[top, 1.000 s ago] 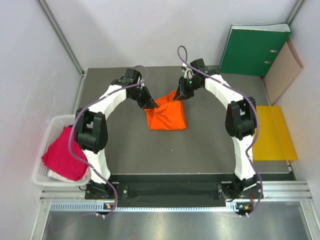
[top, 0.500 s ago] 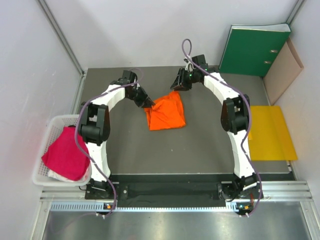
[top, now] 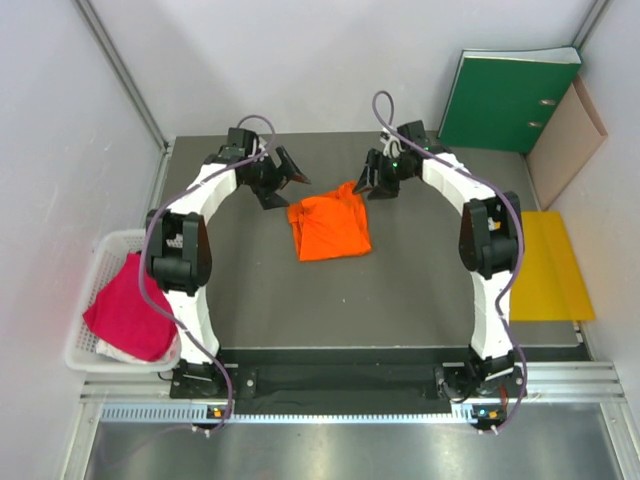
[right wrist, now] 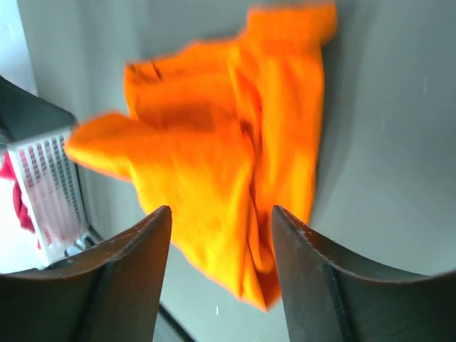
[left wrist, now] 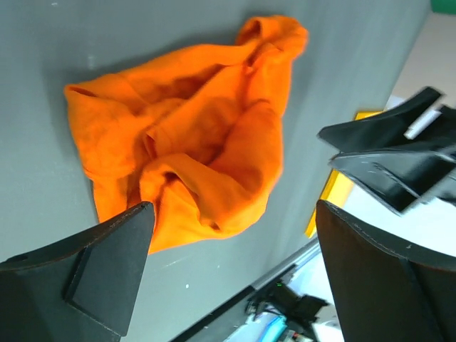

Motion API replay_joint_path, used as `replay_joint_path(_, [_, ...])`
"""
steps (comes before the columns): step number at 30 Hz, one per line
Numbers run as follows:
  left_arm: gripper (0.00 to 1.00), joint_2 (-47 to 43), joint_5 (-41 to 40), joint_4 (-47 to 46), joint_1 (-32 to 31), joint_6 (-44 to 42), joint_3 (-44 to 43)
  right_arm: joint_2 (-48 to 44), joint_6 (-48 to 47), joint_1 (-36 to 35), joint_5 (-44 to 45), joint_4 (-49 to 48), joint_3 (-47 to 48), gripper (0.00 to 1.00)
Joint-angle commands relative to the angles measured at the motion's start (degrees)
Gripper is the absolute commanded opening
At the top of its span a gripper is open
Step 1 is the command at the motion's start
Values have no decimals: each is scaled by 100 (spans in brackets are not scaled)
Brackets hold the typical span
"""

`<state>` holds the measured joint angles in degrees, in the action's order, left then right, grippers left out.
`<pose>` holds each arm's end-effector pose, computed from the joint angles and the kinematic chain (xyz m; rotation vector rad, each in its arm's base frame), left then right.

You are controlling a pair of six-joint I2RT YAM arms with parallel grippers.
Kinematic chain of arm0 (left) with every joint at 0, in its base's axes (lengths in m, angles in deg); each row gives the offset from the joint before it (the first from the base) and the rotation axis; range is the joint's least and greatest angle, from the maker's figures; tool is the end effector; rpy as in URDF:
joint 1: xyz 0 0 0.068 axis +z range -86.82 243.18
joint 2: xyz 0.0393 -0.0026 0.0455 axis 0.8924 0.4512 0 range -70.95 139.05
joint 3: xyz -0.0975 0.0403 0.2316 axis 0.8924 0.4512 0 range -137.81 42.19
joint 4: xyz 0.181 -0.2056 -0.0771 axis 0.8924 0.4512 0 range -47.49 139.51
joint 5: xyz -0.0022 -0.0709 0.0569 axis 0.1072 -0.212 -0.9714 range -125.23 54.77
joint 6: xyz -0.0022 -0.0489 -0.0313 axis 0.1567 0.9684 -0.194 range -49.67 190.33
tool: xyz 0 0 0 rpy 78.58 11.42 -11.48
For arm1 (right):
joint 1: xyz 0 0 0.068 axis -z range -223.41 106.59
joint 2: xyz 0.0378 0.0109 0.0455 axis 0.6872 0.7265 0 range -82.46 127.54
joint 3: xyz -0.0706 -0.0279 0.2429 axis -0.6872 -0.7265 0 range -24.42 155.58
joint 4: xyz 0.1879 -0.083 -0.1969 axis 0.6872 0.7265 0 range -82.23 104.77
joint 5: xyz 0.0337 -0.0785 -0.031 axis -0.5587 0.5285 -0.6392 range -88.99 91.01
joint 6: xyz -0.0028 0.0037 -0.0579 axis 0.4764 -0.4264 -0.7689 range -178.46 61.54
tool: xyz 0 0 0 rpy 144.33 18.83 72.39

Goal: Fold and stack the t-shirts
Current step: Fold the long partially folded tshirt into a neat square, then smooth out wrinkles on the folded tshirt

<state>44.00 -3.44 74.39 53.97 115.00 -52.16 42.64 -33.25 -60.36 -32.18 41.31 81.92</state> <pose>0.4539 -0.0959 0.2102 -0.5534 2.5576 -1.0617 0.4734 0.1682 0.1980 -0.0751 2.5587 1.0209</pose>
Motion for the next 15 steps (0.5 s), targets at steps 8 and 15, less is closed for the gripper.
replay_joint_path(8, [99, -439, -384, -94, -494, -845, 294, -584, -34, 113, -513, -436, -1178, 46])
replay_joint_path(15, [98, -123, -700, -173, -617, -828, 198, -144, 168, 95, -653, -620, -1037, 45])
